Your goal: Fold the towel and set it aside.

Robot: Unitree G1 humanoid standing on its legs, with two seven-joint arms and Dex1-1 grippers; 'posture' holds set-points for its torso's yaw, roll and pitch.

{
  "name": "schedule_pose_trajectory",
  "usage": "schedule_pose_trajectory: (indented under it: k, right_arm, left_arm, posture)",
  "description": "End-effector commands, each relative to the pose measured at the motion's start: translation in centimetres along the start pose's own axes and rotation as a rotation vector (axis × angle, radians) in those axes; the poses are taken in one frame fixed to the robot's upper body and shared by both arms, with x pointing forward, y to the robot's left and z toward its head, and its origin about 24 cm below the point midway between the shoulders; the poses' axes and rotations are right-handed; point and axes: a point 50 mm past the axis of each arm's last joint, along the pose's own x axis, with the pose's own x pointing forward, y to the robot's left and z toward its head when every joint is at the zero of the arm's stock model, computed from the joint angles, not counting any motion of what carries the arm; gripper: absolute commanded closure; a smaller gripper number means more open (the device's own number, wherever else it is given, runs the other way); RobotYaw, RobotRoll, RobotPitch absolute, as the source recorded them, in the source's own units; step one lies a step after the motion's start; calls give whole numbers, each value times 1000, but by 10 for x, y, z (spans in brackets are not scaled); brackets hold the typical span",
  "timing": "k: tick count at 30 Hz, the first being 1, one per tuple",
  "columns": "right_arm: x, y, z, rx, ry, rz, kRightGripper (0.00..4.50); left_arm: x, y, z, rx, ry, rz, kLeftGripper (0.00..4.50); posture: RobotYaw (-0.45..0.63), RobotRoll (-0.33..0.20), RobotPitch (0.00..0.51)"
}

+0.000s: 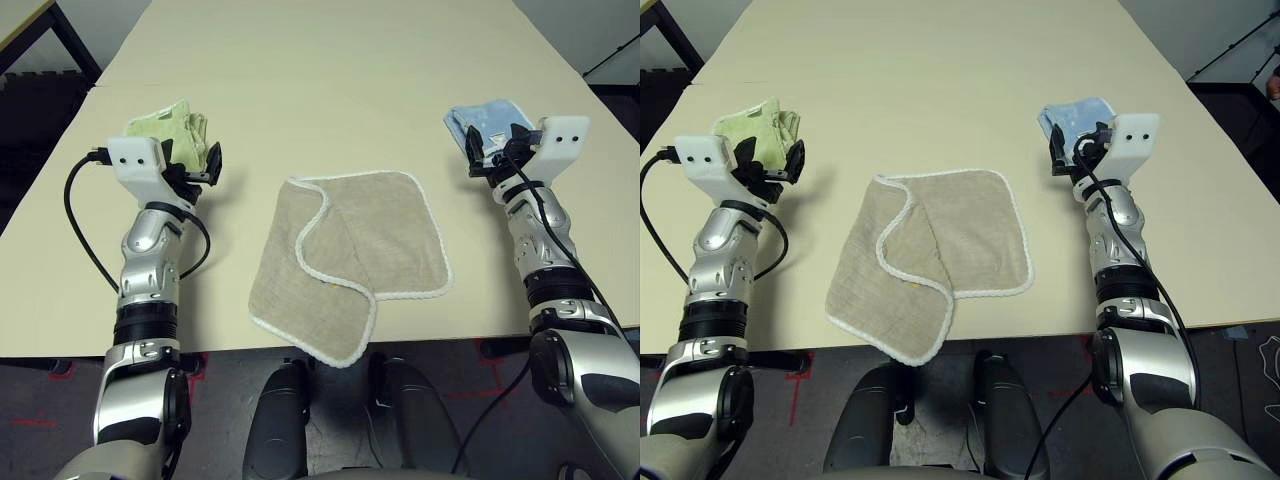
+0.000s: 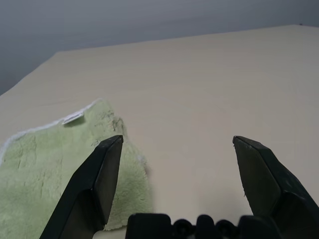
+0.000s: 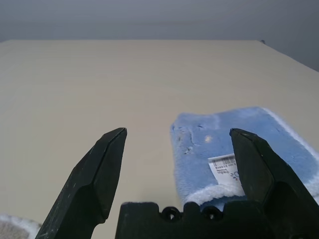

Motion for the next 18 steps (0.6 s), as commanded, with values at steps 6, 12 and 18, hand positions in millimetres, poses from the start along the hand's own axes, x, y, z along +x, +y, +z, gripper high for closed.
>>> schedule_pose_trajectory:
  k: [6,12,18]
  right_arm:
    - [0,-3,3,-65,37,143,0]
    - [4,2,7,-93,99,330,0]
    - [15,2,17,-88,226,519,0]
  left_arm:
    - [-6,-7,4,-22,102,-440,24]
    - [-12,-8,4,101,212,-634,24]
    - [-15,-17,6,89,205,-718,24]
  posture:
    - [0,0,178]
    - [4,0,180]
    - [24,0,189]
